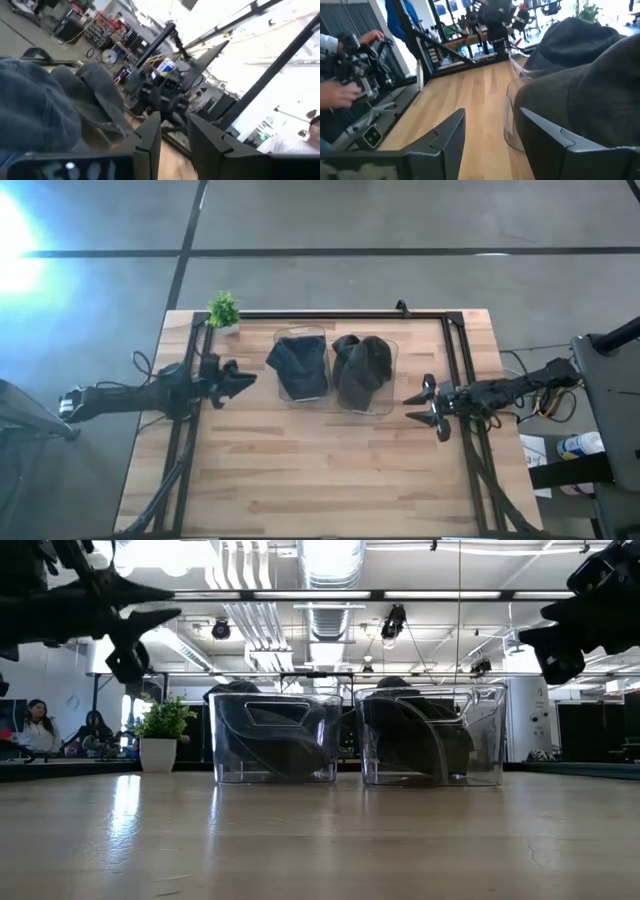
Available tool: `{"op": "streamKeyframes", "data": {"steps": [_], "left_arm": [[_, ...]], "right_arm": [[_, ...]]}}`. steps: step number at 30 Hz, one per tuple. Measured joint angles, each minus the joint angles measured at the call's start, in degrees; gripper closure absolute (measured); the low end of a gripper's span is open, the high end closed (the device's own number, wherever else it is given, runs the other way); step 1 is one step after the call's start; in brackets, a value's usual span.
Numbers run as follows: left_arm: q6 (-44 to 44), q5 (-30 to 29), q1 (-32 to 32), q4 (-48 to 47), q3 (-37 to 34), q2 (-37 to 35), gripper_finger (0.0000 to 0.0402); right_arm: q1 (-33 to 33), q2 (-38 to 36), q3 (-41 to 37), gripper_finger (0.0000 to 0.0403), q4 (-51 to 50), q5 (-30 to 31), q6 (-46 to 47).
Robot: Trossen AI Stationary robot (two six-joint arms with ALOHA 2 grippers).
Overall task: Pick & Place hat
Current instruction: Return to Home Position
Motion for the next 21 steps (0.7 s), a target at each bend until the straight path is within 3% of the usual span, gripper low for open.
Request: {"op": "streamKeyframes", "data": {"steps": [7,12,17,21], "left_arm": [[2.2,0.1,0.0,-8.0,0.0,-10.5,0.0312],[27.2,1.6,-0.1,-17.2,0.0,-19.4,0.0312],[37.7,1.0,-0.9,-24.0,-0.1,-19.3,0.0312],[35.1,1.1,-1.4,-24.4,-0.1,-19.3,0.0312]], "right_arm": [[0.0,1.9,0.0,0.0227,0.0,0.1,0.0],[0.0,2.2,0.0,0.0227,0.0,0.1,0.0],[0.0,2.2,0.0,0.0227,0.0,0.2,0.0],[0.0,2.2,0.0,0.0227,0.0,0.2,0.0]]}}
